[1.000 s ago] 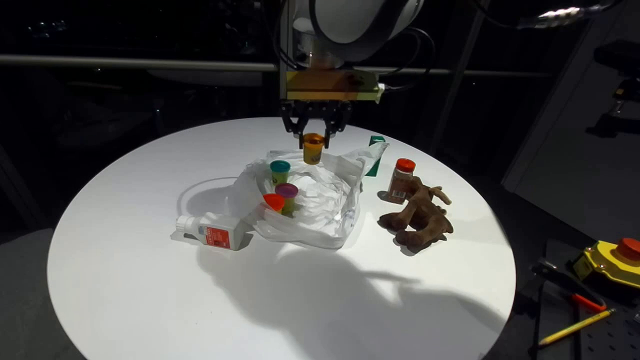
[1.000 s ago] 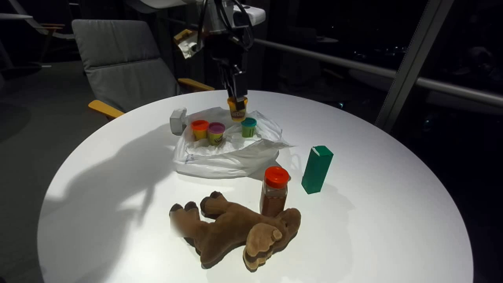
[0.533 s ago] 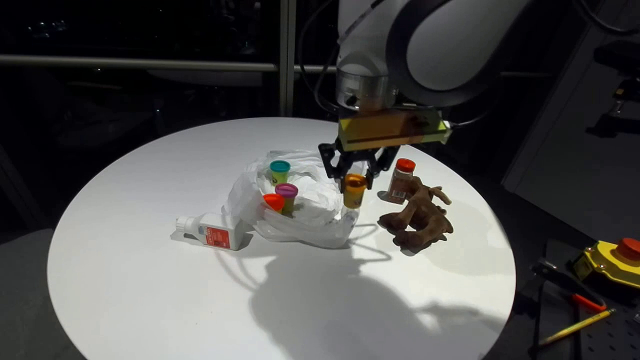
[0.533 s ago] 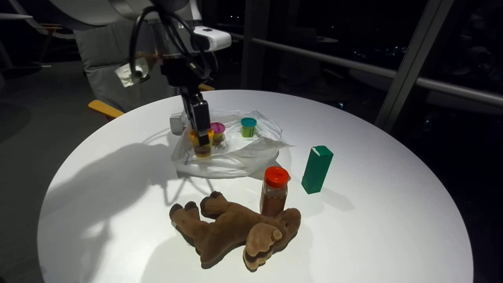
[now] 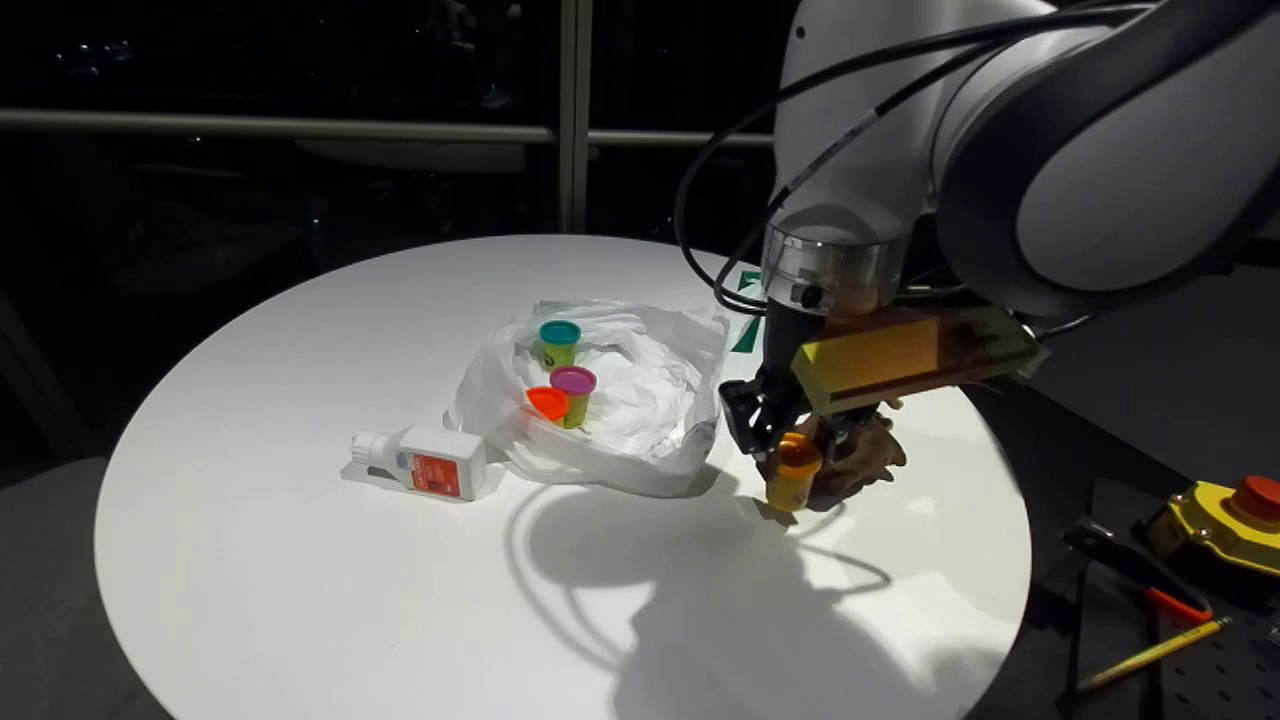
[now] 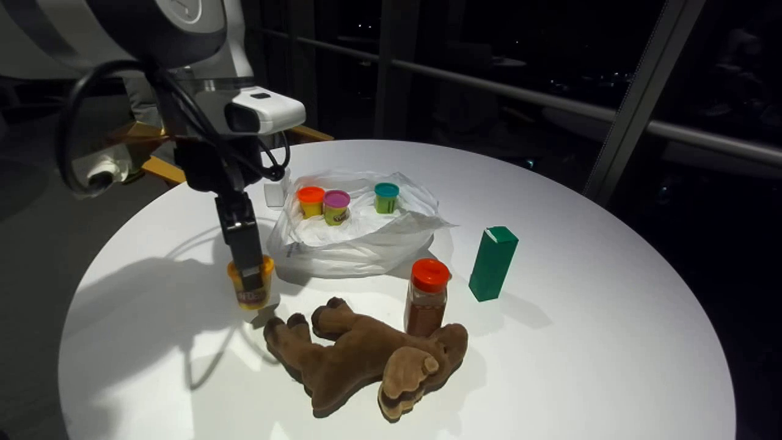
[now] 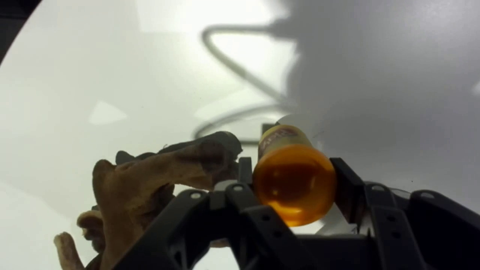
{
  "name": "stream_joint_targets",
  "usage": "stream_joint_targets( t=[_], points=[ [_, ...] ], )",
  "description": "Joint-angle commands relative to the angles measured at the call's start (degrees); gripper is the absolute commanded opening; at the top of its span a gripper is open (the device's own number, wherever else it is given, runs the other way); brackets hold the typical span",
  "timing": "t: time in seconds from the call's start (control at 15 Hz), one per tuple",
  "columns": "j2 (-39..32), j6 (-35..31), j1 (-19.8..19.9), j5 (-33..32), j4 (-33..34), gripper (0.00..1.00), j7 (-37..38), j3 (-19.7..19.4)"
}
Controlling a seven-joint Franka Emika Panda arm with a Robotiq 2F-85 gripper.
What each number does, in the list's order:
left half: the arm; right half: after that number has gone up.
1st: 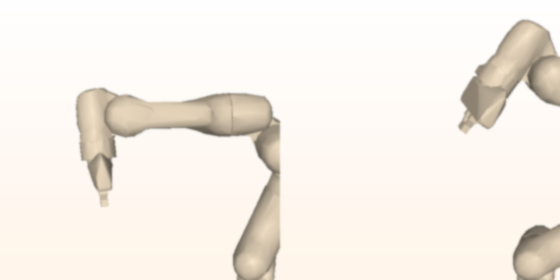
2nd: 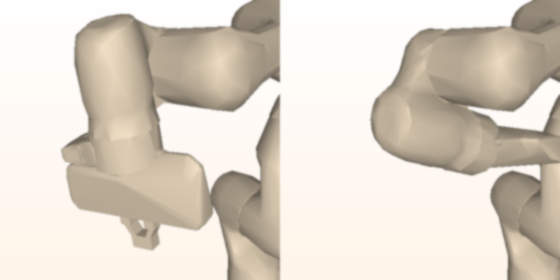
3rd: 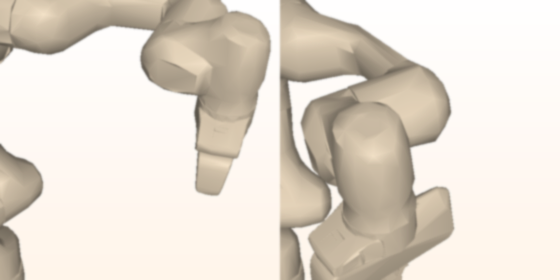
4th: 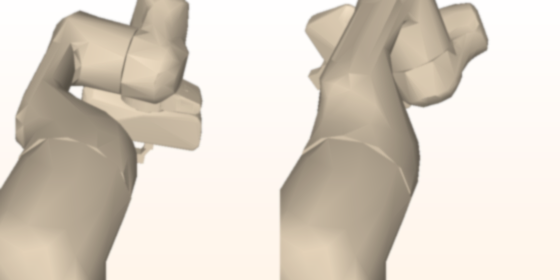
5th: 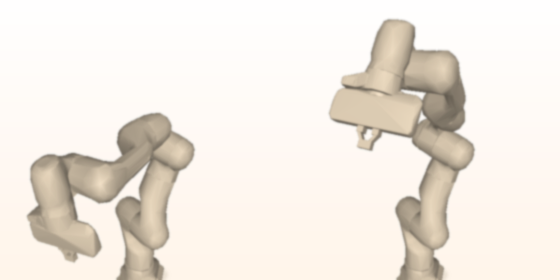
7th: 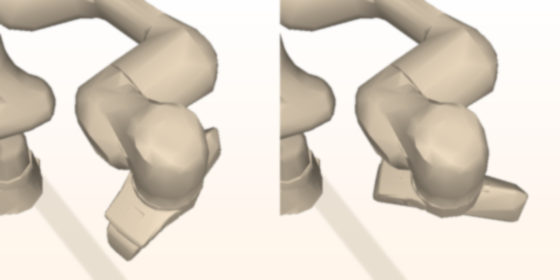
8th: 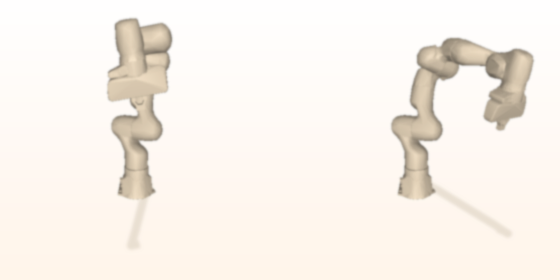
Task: Remove the objects from the plastic and put them on the table
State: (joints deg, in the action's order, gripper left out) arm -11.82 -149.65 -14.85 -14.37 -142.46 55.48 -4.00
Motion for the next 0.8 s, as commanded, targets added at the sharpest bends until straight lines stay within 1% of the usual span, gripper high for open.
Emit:
stream_joint_targets(
  t=[0.0, 0.2, 0.4, 0.53, 0.6, 0.67, 0.73],
  points=[
    [-0.04, -4.74, 3.02, -0.21, -2.36, 0.28, -1.67, 0.36],
    [-2.85, -8.7, 4.2, -0.51, -1.93, 0.28, -3.13, -0.3],
    [-5.34, -11.57, 3.97, -0.65, -1.19, 0.28, -5.7, -1.12],
    [-6.09, -12.11, 3.38, -0.49, -0.66, 0.28, -7.25, -1.6],
    [-6.02, -11.91, 2.98, -0.83, -0.57, 0.41, -7.35, -1.99],
    [-5.73, -11.48, 2.62, -0.99, -0.59, 0.78, -7.44, -2.25],
    [-5.3, -11.04, 2.32, -1.16, -0.68, 0.79, -7.46, -2.49]
  ],
)
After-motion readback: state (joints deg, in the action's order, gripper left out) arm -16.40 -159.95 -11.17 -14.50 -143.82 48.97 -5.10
